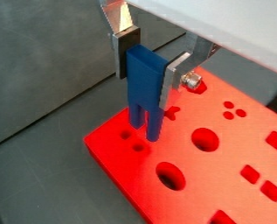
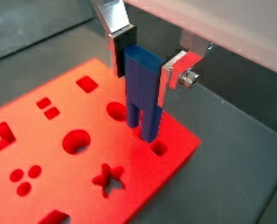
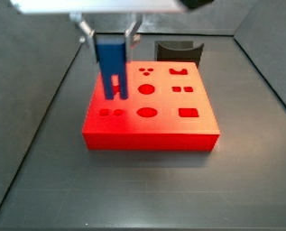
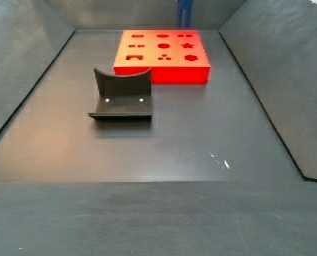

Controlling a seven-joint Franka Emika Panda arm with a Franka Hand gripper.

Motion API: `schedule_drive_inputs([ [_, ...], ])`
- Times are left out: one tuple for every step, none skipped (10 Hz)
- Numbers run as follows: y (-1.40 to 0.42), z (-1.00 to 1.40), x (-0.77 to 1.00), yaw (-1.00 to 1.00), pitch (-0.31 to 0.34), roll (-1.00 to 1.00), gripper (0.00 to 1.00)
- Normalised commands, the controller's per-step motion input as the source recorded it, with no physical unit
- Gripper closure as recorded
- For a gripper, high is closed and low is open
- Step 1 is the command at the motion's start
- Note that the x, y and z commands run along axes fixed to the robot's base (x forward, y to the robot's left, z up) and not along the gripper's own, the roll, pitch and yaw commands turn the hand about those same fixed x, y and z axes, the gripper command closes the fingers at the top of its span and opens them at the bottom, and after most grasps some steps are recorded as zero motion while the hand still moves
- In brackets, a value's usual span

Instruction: Insert the square-circle object.

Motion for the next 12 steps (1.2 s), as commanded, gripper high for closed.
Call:
schedule_drive_inputs([
  [-0.11, -0.27, -0.15, -0.01, -0.067, 0.02, 1.0],
  [-0.19, -0.2, -0.04, 0.0, -0.07, 0.0, 1.0],
  [-0.17, -0.19, 0.0, 0.0, -0.069, 0.0, 1.0],
  [-0.11, -0.23, 0.0, 0.0, -0.034, 0.01, 1.0],
  [-0.06, -0.27, 0.0, 0.0, -0.034, 0.0, 1.0],
  [0.0, -0.34, -0.02, 0.0, -0.04, 0.02, 1.0],
  [0.03, -0.32, -0.04, 0.0, -0.034, 0.02, 1.0],
  [0.05, -0.26, -0.17, 0.0, -0.026, 0.0, 1.0],
  [0.04, -0.15, 0.0, 0.05, -0.033, 0.0, 1.0],
  [0.1, -0.19, 0.08, 0.1, -0.033, 0.0, 1.0],
  [0.01, -0.27, 0.06, 0.08, -0.011, 0.04, 1.0],
  [0.0, -0.24, 0.16, 0.04, 0.0, 0.05, 1.0],
])
